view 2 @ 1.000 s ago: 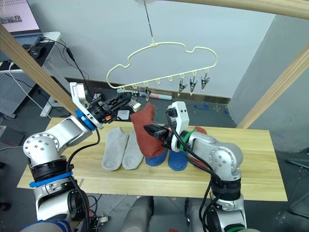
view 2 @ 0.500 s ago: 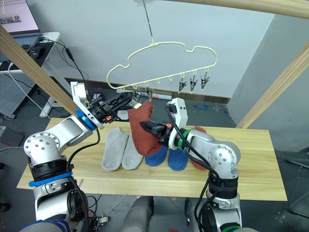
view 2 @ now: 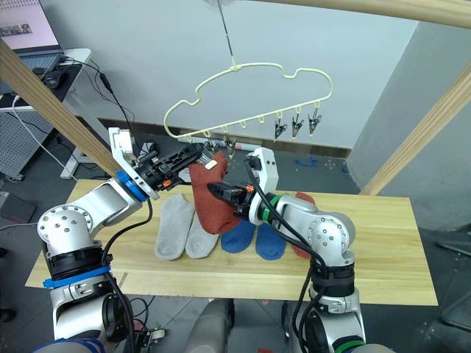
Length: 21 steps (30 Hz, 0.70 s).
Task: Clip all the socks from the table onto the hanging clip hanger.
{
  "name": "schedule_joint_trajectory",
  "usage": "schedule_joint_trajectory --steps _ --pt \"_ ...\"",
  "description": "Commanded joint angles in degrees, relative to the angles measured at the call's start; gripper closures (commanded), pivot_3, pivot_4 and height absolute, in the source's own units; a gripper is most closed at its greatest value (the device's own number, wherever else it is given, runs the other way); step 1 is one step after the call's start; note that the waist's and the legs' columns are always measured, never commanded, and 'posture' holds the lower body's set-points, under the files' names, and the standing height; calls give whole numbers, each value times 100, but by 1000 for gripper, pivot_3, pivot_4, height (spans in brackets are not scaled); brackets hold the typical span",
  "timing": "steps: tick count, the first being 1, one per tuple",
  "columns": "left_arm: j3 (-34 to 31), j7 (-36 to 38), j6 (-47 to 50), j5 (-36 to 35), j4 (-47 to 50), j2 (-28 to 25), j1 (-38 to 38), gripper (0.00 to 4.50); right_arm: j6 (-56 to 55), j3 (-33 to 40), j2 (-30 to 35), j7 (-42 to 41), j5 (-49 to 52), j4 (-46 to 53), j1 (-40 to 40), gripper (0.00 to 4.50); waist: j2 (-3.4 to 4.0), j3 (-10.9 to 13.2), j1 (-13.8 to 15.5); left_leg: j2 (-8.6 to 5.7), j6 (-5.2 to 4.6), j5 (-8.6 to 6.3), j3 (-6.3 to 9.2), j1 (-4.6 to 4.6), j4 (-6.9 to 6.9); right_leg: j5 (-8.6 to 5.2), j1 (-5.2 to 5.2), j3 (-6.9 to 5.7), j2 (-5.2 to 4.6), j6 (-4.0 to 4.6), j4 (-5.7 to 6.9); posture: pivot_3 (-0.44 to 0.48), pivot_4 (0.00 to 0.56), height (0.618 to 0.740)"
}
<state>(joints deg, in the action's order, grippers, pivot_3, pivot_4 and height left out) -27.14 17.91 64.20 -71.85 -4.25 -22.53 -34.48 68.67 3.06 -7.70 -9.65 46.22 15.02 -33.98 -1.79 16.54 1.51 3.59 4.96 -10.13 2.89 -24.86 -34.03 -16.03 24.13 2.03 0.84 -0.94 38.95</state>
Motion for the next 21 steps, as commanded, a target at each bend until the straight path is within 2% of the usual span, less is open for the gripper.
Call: schedule_joint_trajectory --steps 1,10,14,18,21 --pt "77 215 -138 1 319 -94 28 4500 -199 -118 -84 -5 11 69 -115 4482 0 0 1 0 0 0 0 0 0 0 0 0 0 0 0 203 290 740" --pt "-101 73 -271 -14 397 -201 201 1728 -441 -477 76 -36 -259 29 49 4500 0 0 -1 1 0 0 1 -1 0 0 1 0 0 0 0 188 287 740" --pt "-110 -20 -682 445 835 -460 562 552 -610 -713 142 -48 -498 -7 175 4500 0 0 -10 3 0 0 -4 0 5 0 4 10 0 0 -2 203 285 740" --pt "-19 96 -701 463 1167 -668 711 552 -723 -853 165 -100 -643 -42 240 4500 0 0 -2 4 0 0 1 -1 6 0 5 10 0 0 -1 212 282 740" --pt "185 252 -679 543 1490 -804 886 490 -802 -924 181 -193 -709 -128 229 3789 0 0 2 2 0 0 -1 -1 5 0 4 10 0 0 -2 222 279 740"
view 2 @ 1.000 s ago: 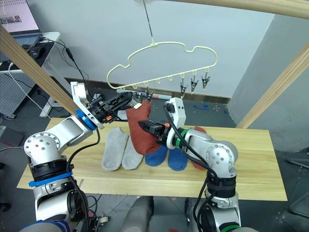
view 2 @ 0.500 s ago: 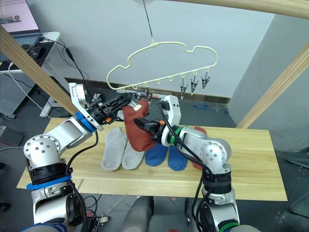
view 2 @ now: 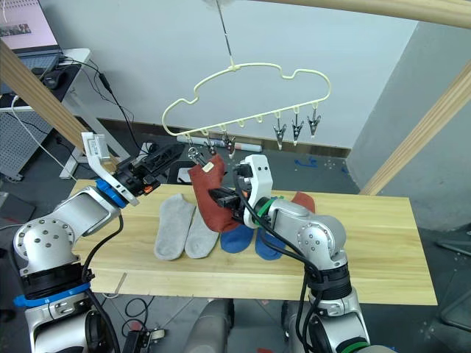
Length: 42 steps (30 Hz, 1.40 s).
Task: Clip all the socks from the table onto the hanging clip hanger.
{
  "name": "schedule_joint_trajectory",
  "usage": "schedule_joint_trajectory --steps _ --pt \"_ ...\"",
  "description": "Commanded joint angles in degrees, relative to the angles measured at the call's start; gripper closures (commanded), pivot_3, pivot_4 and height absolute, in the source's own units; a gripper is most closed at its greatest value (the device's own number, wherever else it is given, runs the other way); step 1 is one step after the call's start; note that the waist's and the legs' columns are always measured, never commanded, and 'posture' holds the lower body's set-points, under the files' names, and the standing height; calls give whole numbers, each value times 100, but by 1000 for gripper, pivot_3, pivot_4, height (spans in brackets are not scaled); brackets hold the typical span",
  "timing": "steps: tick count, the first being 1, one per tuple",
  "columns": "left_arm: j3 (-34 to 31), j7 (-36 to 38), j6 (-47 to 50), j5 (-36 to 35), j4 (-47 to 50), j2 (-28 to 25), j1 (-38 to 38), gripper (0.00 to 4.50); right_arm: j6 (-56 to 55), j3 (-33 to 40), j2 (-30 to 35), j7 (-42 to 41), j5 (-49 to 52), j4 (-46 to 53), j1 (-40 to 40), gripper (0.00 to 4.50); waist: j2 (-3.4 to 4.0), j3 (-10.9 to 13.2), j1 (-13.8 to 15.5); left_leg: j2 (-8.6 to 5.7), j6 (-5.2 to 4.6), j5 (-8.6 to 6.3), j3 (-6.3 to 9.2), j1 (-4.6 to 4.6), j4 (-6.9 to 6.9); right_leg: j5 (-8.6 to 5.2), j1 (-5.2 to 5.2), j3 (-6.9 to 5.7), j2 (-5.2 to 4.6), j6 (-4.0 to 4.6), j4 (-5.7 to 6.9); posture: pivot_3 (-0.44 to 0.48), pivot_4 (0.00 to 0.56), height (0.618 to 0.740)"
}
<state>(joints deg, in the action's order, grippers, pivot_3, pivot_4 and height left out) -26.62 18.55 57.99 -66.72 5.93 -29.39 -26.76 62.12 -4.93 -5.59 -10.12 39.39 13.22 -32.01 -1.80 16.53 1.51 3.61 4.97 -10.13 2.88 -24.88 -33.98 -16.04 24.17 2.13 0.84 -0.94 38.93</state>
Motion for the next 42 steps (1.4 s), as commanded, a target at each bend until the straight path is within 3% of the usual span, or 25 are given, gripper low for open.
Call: schedule_joint_trajectory --steps 1,10,11,22,25,28,34,42 --pt "156 187 -79 28 519 -111 147 490 -166 -161 -1 -185 -47 26 26 3407 0 0 8 -2 0 0 -3 0 0 0 0 0 -2 0 0 222 279 740" --pt "520 358 -447 483 676 -91 383 490 -320 -299 559 -441 -333 26 268 177 0 0 26 -1 0 0 0 0 0 0 0 0 -1 0 0 219 273 740" --pt "583 402 -523 592 707 -102 416 490 -348 -302 637 -457 -368 45 308 30 0 0 28 -2 0 0 -1 -1 0 0 0 0 -1 0 -1 219 273 740" --pt "1766 456 -2285 2685 1045 325 534 490 -708 -2 1646 -668 -653 597 598 30 -1 0 34 -2 0 0 -5 -1 -1 0 0 5 0 0 -1 196 271 740" --pt "2197 557 -2936 3403 1046 425 518 1063 -667 132 1747 -663 -606 707 598 0 -1 -1 34 -4 0 0 -9 -1 -1 0 0 5 0 0 -2 184 269 740" --pt "2530 335 -3538 4165 821 591 373 1972 -668 211 1748 -626 -613 744 591 0 -1 -1 33 -3 0 0 -8 -1 -1 0 0 8 1 0 -1 177 267 740" --pt "2802 174 -4344 5136 384 799 215 1972 -692 298 1646 -516 -639 745 520 0 -1 -1 11 -4 0 0 -12 0 -3 1 0 6 2 0 1 166 267 740" --pt "2771 0 -4978 5730 -202 1040 -45 1972 -575 451 1529 -403 -560 811 527 0 -1 -1 2 -6 -1 0 -14 -1 -6 1 0 4 1 -2 2 158 271 740"
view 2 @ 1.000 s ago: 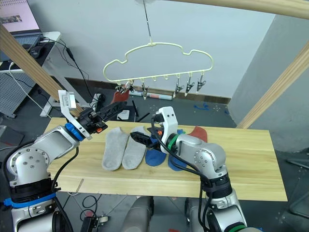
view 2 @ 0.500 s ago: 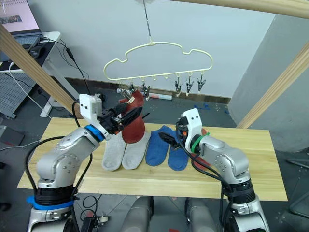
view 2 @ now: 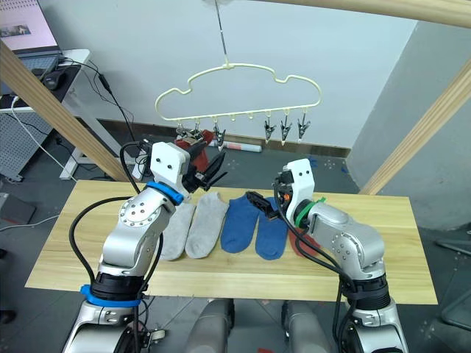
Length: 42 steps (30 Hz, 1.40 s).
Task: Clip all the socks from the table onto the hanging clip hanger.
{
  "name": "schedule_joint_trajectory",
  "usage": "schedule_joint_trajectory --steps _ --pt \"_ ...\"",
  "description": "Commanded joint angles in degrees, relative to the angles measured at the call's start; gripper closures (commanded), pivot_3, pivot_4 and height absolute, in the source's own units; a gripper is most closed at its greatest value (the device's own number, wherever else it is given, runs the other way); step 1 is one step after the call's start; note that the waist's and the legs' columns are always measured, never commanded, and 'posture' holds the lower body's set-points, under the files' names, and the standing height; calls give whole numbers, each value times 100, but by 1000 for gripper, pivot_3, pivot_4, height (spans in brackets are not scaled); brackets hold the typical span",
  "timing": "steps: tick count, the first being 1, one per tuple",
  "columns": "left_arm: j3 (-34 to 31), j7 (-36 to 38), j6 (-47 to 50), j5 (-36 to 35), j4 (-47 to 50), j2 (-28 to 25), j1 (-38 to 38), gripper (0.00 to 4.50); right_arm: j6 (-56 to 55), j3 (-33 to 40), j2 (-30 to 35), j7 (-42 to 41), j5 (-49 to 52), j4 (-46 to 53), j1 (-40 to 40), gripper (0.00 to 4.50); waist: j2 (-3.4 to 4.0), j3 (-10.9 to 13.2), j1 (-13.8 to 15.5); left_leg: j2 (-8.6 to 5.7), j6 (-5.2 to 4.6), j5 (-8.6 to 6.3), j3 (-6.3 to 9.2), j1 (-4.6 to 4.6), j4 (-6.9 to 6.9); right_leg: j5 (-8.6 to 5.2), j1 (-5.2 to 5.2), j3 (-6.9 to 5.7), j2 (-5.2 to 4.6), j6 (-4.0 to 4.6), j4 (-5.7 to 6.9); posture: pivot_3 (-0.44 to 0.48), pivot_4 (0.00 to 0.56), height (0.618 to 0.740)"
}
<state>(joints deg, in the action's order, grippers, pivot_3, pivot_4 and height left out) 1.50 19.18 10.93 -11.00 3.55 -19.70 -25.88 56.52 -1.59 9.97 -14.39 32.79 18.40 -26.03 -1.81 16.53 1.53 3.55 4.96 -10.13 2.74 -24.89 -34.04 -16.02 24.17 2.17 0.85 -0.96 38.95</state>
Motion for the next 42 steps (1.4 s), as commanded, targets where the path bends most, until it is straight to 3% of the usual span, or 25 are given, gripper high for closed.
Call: schedule_joint_trajectory --steps 1,12,16,42 --pt "-50 -66 -307 190 -4 90 -152 1972 -8 129 -26 30 94 297 -71 0 0 0 -2 0 0 0 0 0 0 0 0 -1 0 0 0 156 271 740" --pt "-197 -97 -559 407 -101 99 -125 1972 29 178 -29 92 114 336 -34 0 0 0 -7 1 0 0 2 1 -1 0 0 -2 1 0 3 150 272 740" --pt "-59 -75 -889 806 -57 -79 13 1972 34 202 -42 102 125 316 -73 0 0 0 -11 1 0 0 0 1 -3 1 -1 -1 1 0 3 151 270 740" --pt "-140 -233 -1743 1518 -1252 -266 -623 1972 47 241 -34 92 110 297 -99 0 0 -1 -9 0 -1 1 2 1 -16 9 -4 -3 2 5 11 141 265 740"
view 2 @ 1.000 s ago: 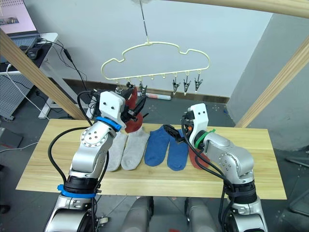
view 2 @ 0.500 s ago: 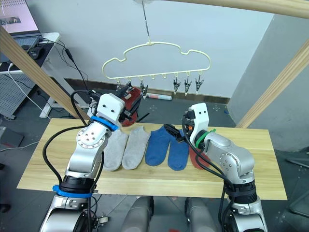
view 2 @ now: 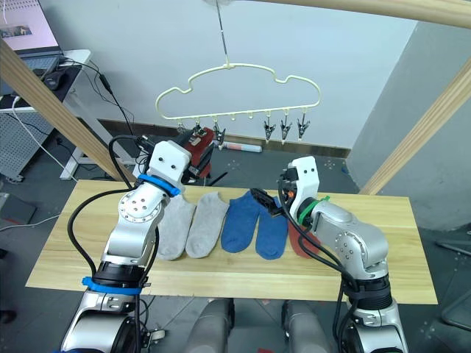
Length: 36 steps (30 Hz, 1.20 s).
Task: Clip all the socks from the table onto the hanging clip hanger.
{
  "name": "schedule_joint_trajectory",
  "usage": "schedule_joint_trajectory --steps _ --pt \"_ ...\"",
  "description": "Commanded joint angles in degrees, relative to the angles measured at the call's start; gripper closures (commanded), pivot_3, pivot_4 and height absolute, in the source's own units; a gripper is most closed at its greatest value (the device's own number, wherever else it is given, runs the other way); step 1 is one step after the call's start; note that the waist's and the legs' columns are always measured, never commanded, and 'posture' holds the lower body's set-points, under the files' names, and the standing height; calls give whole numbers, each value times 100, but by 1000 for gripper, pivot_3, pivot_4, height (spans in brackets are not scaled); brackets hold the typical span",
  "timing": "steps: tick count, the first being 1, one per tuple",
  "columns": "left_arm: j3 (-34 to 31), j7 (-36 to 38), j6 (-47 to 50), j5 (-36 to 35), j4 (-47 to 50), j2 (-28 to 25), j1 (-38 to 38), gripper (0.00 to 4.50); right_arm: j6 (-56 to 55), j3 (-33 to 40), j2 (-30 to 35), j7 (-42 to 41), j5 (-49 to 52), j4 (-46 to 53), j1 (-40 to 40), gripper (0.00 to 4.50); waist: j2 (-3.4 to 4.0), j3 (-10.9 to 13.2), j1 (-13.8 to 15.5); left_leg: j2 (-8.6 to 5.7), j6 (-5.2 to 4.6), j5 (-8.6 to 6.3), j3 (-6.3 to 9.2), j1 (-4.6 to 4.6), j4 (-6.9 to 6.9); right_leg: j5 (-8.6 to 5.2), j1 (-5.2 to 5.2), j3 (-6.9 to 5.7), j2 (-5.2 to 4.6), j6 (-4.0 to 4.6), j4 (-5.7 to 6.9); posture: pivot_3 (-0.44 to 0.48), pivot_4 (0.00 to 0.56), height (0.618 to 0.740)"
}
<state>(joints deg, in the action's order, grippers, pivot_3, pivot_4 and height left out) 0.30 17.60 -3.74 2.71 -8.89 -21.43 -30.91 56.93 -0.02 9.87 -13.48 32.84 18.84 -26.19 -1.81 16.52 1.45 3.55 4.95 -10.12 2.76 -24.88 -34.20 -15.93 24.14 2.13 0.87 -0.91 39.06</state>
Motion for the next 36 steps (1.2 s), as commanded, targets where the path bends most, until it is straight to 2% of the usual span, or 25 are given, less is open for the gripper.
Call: schedule_joint_trajectory --steps 1,6,9,17,25,36 --pt "1 -104 -339 232 -69 -122 -148 1972 9 90 -22 2 106 257 -82 0 0 0 -1 0 0 0 0 0 0 0 0 0 0 1 0 141 265 740" --pt "10 -315 -600 574 -433 -251 -348 1972 23 111 -1 13 102 282 -58 0 0 0 0 1 0 0 1 0 0 4 0 -1 1 7 1 136 265 740" --pt "-24 -311 -693 539 -549 -242 -422 1972 32 113 -3 21 103 313 -32 0 0 0 -1 0 0 0 0 0 -4 4 0 -1 0 4 2 136 265 740" --pt "16 -131 -515 338 56 -102 110 1972 1 110 -28 35 72 284 -51 0 0 0 -6 2 0 0 -1 0 -6 12 -1 0 0 18 3 133 262 740" --pt "-68 -84 -382 238 253 -56 274 1972 -16 95 -17 4 64 241 -89 0 0 0 -5 2 0 0 1 0 -20 14 -5 0 1 8 10 138 262 740" --pt "-89 -399 -643 492 -323 -108 -175 1972 -6 109 -11 19 62 265 -86 0 0 -1 -5 1 -1 0 1 -2 -37 17 -7 2 1 -10 11 131 258 740"
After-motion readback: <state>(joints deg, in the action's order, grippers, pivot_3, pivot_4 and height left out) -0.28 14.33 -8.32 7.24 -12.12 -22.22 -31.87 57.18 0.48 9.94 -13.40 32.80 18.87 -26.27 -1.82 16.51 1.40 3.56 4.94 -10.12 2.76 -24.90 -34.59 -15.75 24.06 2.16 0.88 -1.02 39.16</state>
